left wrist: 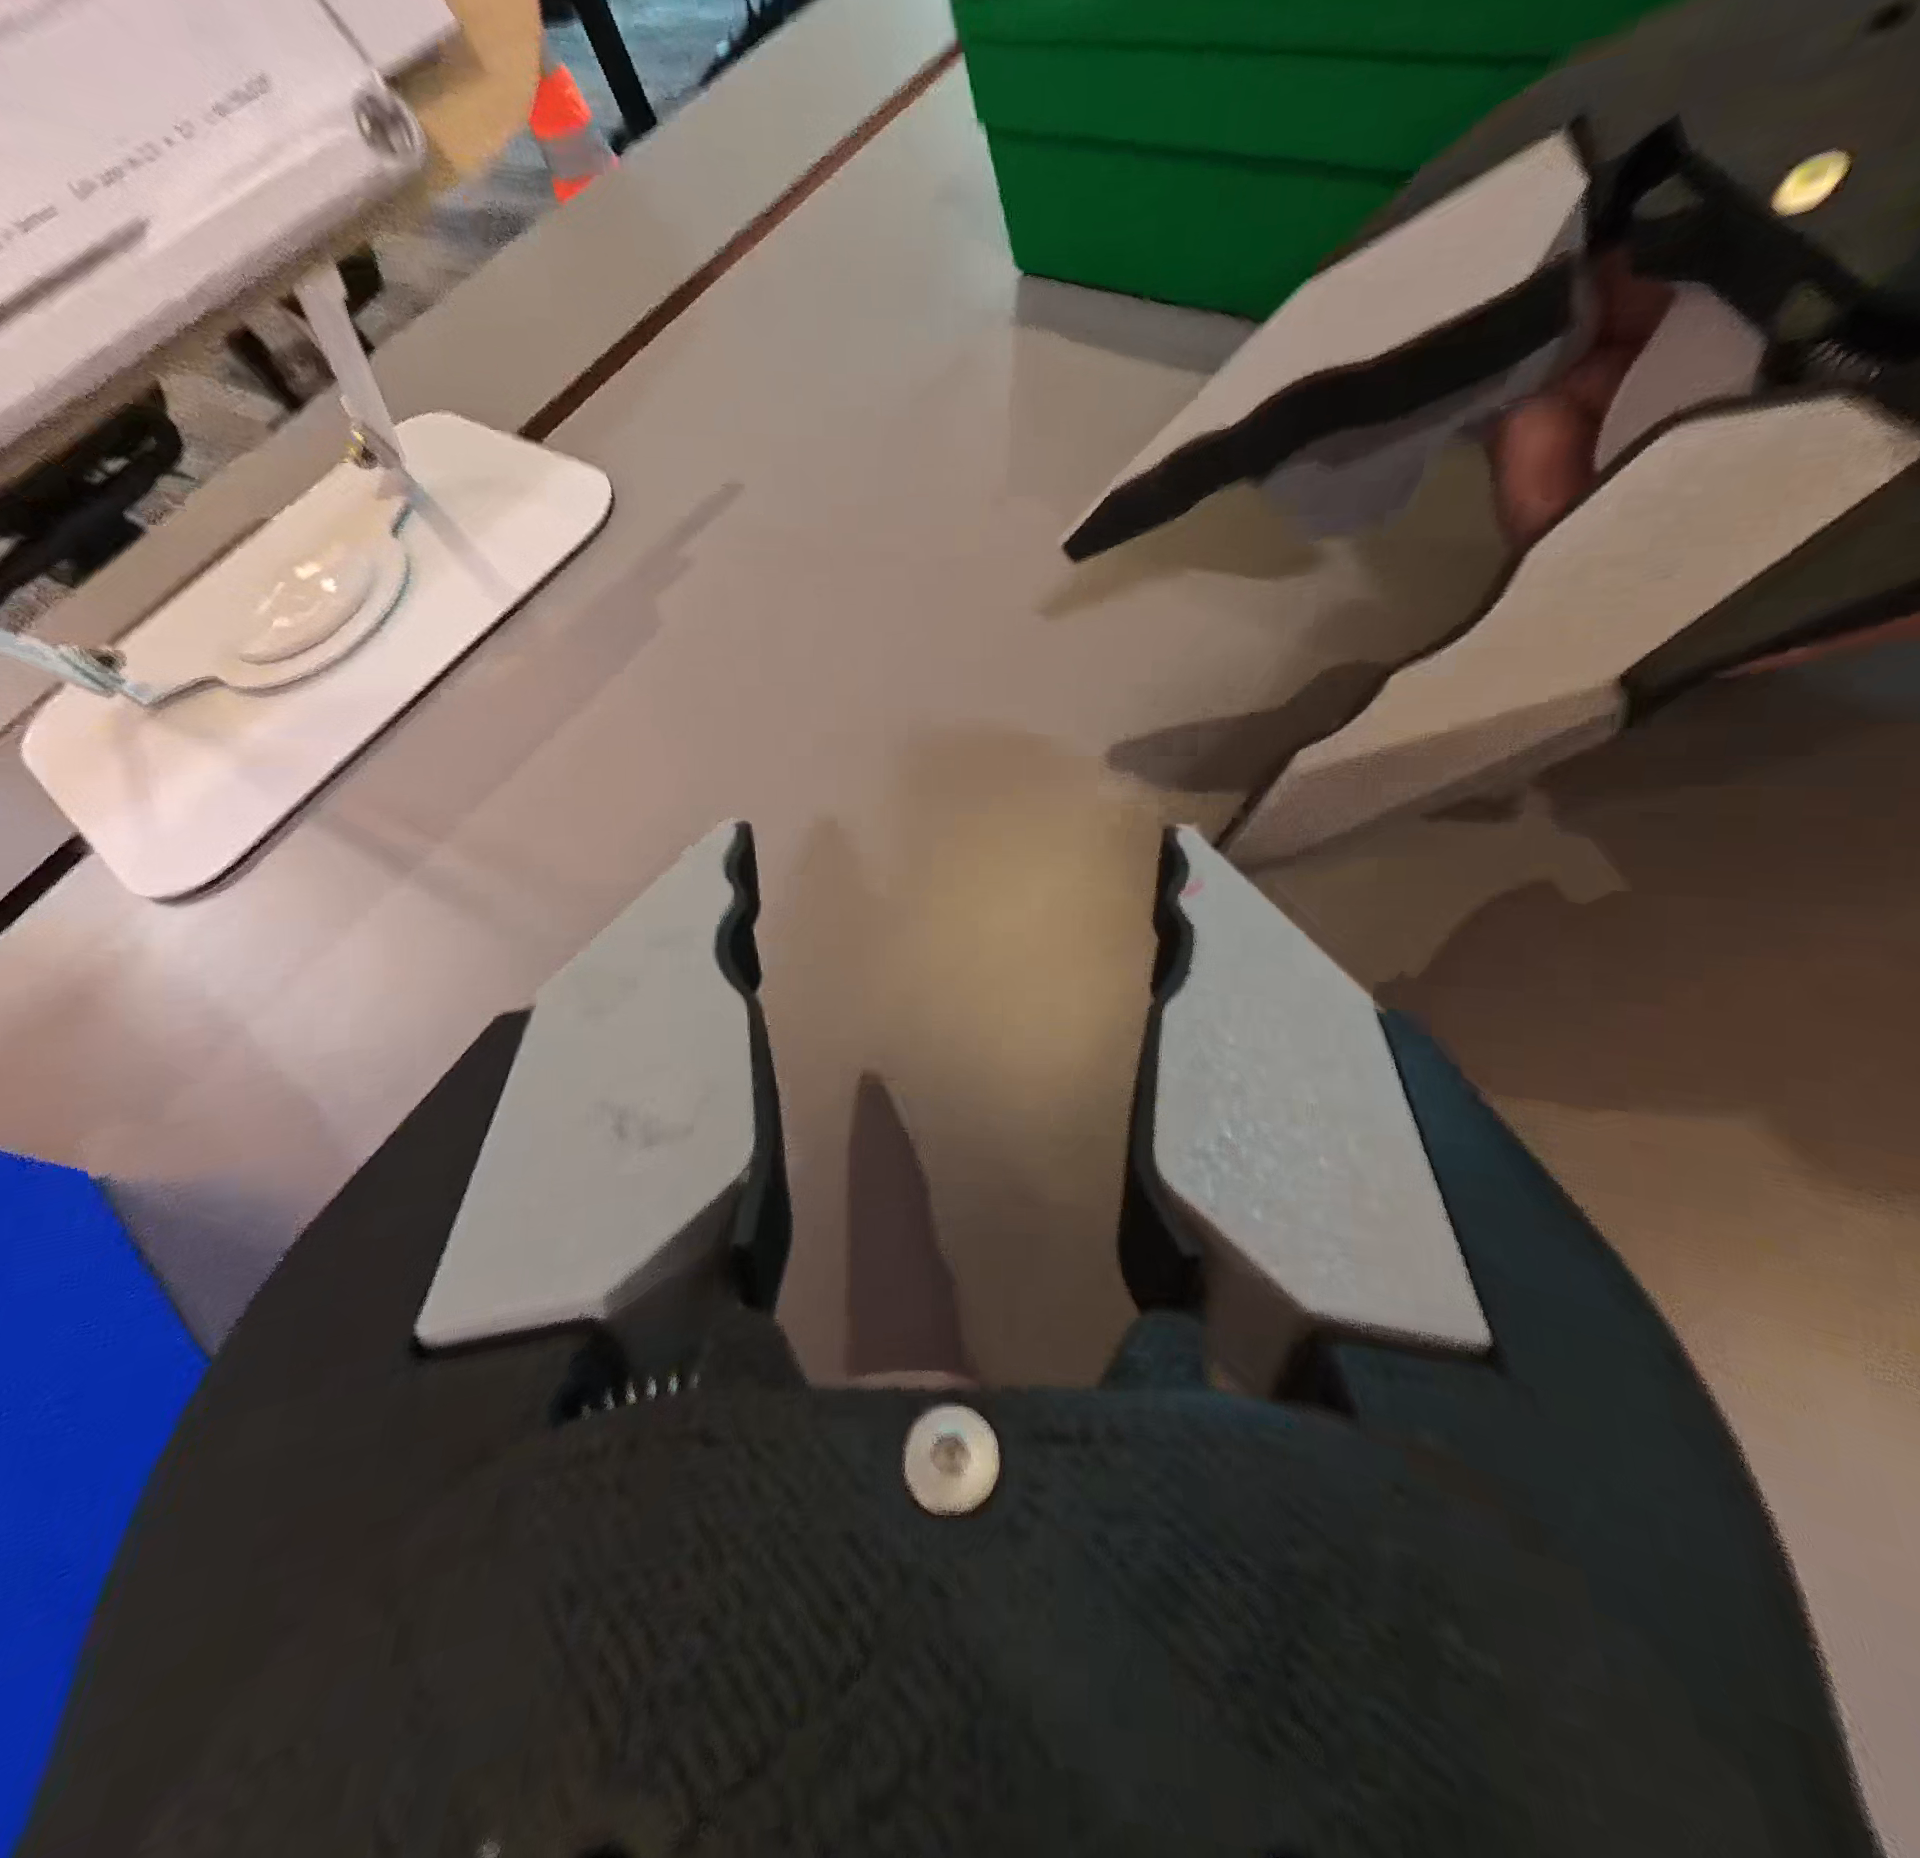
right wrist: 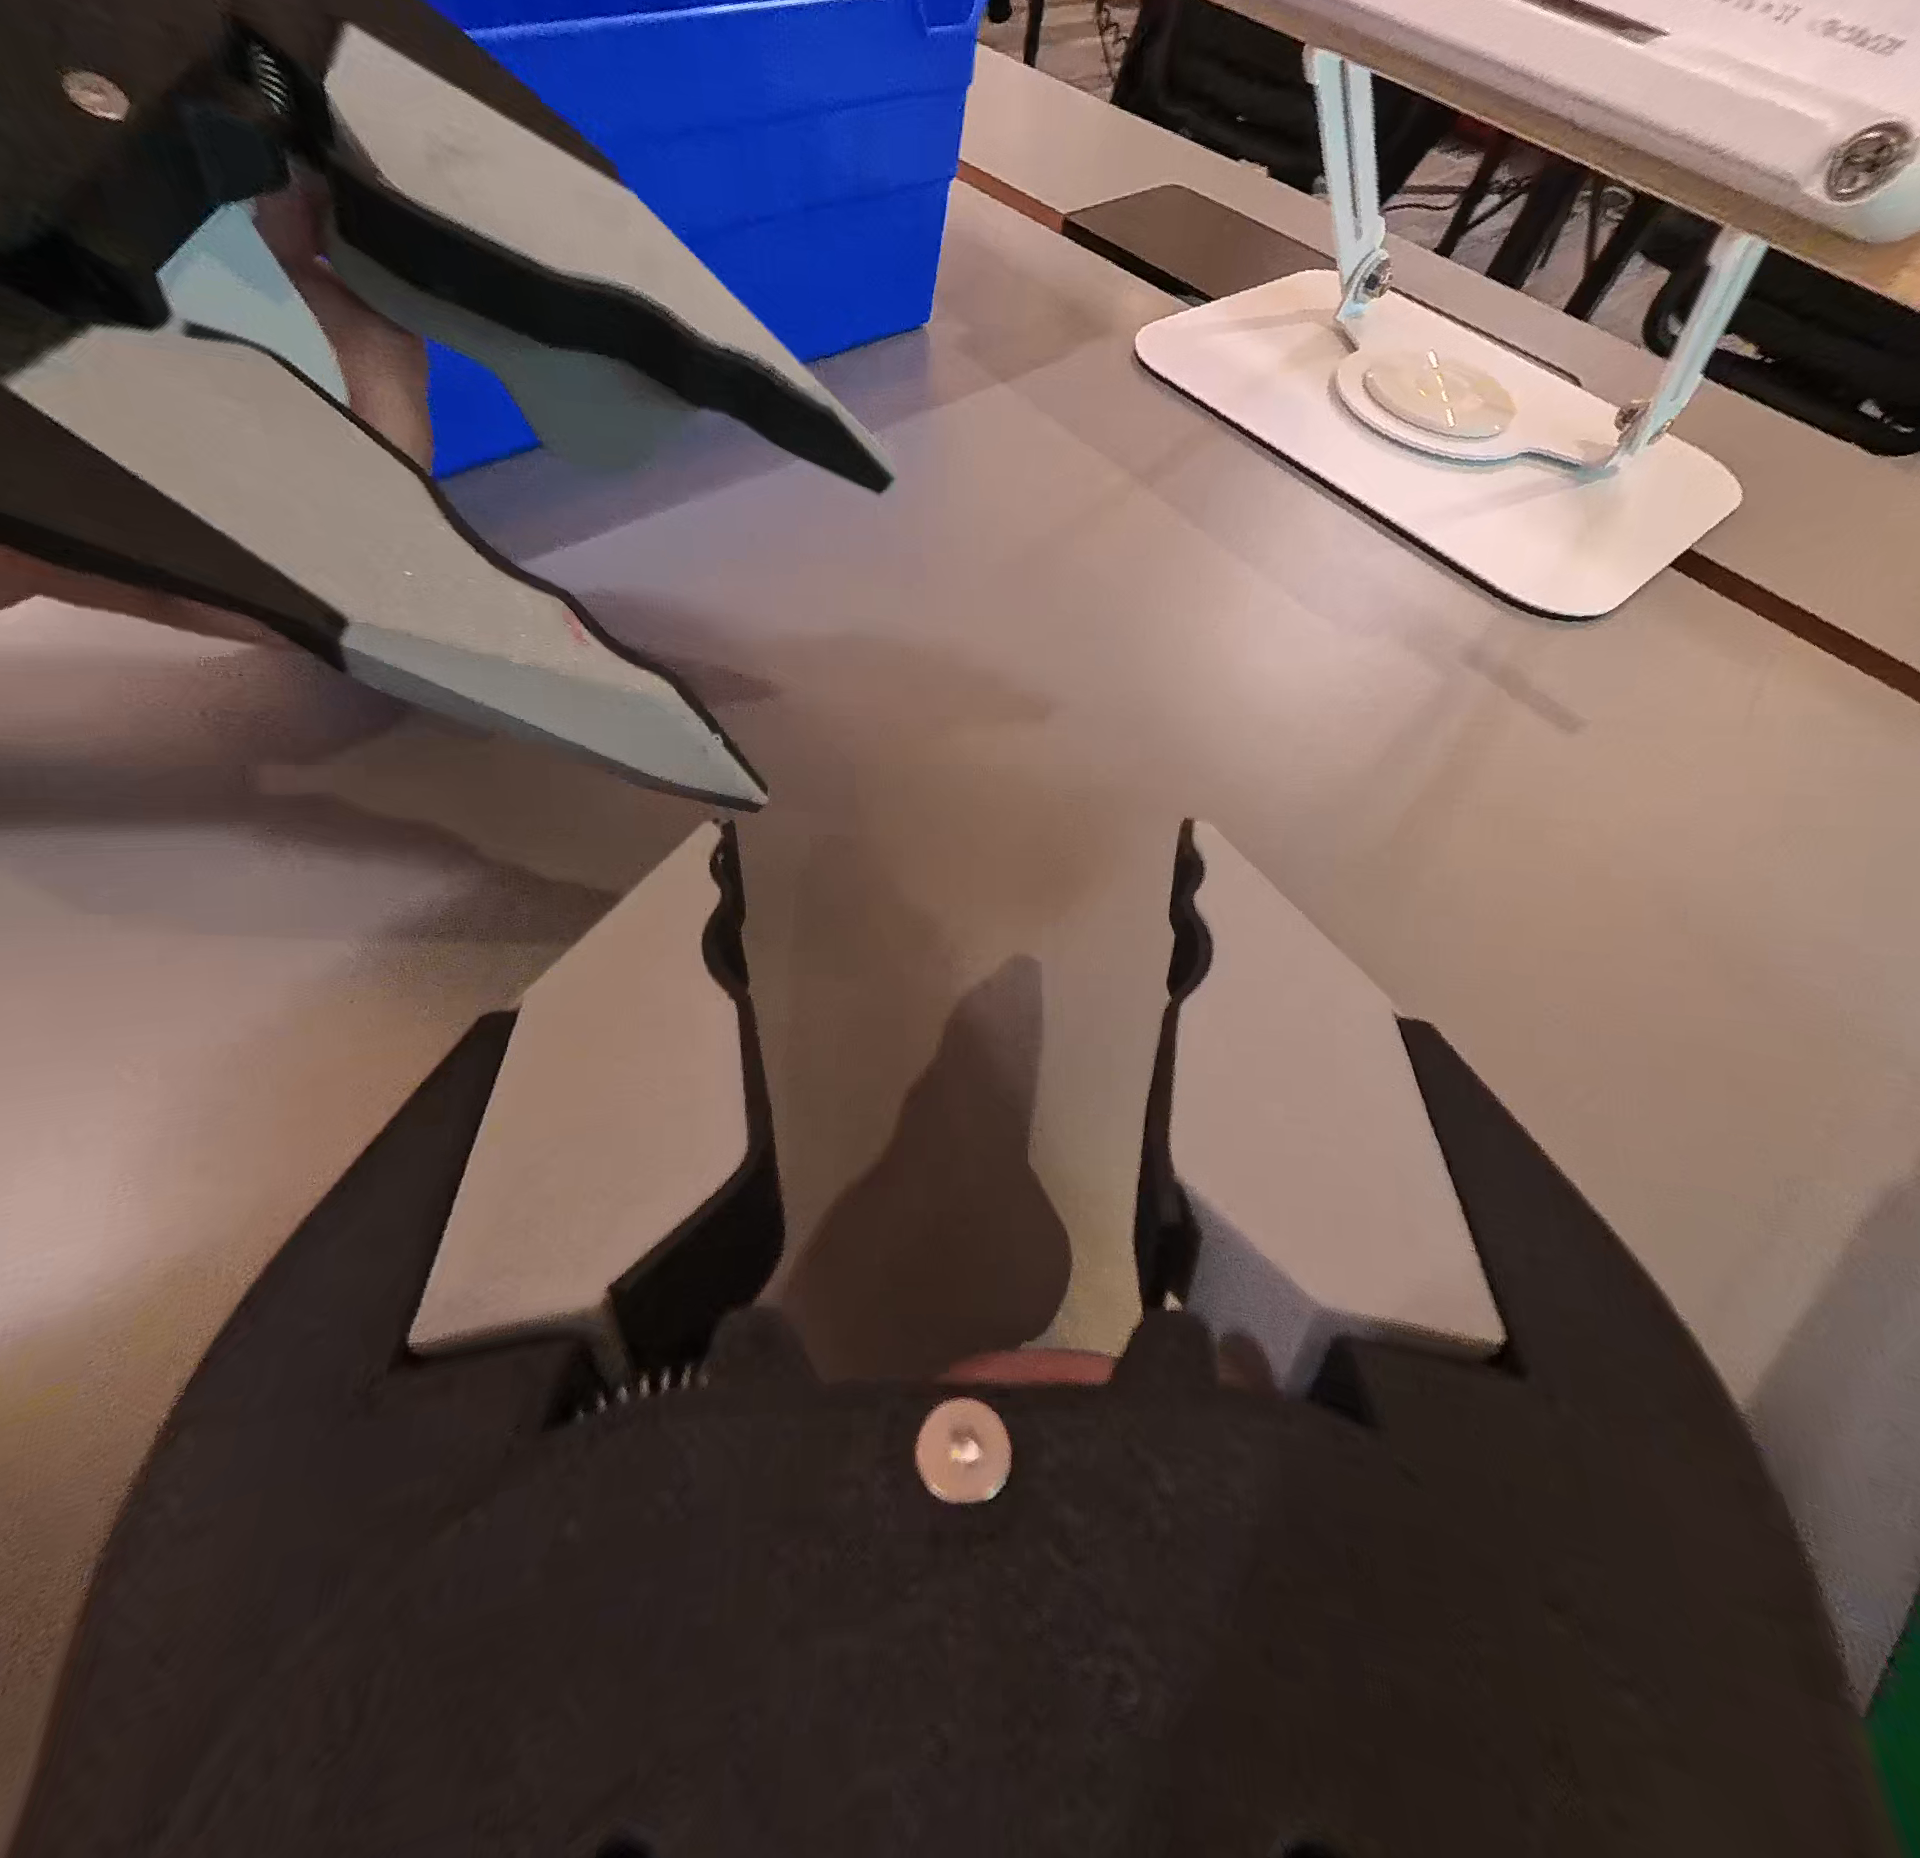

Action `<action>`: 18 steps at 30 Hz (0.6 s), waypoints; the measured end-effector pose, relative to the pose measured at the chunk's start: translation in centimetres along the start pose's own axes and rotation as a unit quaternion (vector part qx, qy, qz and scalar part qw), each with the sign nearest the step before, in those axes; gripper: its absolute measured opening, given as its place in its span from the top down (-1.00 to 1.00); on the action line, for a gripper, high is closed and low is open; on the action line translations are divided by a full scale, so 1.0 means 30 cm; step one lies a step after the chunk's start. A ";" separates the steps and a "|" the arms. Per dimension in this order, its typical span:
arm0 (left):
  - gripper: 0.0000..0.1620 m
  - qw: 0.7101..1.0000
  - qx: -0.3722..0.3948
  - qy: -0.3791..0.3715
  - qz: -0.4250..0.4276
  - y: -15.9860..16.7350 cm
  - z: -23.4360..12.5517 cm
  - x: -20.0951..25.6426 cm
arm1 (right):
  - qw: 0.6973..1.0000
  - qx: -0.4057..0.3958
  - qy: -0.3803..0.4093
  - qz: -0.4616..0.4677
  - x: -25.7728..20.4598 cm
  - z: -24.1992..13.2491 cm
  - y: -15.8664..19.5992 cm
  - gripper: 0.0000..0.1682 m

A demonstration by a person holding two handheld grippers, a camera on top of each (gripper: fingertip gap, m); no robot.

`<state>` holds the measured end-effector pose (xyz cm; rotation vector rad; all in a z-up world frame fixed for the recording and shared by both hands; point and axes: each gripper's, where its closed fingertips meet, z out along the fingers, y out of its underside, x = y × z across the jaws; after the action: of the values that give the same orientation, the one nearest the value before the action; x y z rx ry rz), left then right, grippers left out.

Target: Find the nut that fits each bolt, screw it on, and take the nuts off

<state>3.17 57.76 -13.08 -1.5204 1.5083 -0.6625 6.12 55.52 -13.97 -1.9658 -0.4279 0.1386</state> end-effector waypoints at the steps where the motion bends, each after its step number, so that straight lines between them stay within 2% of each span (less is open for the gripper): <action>1: 0.06 1.000 -0.013 0.004 0.002 0.029 0.004 -0.003 | 1.000 -0.001 -0.004 -0.003 -0.005 0.000 0.001 0.05; 3: 0.03 0.999 -0.032 0.009 -0.009 0.075 0.014 -0.015 | 1.000 0.004 -0.009 -0.003 -0.008 -0.003 -0.003 0.07; 11: 0.00 0.994 -0.024 0.090 -0.059 0.063 0.032 0.066 | 0.997 0.016 -0.065 0.048 0.000 -0.012 -0.009 0.08; 18: -0.06 0.987 -0.056 0.141 -0.061 0.084 0.064 0.142 | 0.998 0.011 -0.056 0.041 0.023 -0.021 0.003 0.09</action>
<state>4.06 54.30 -17.00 -1.6686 1.6943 -0.9092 6.98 55.19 -13.73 -1.9602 -0.4171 0.3066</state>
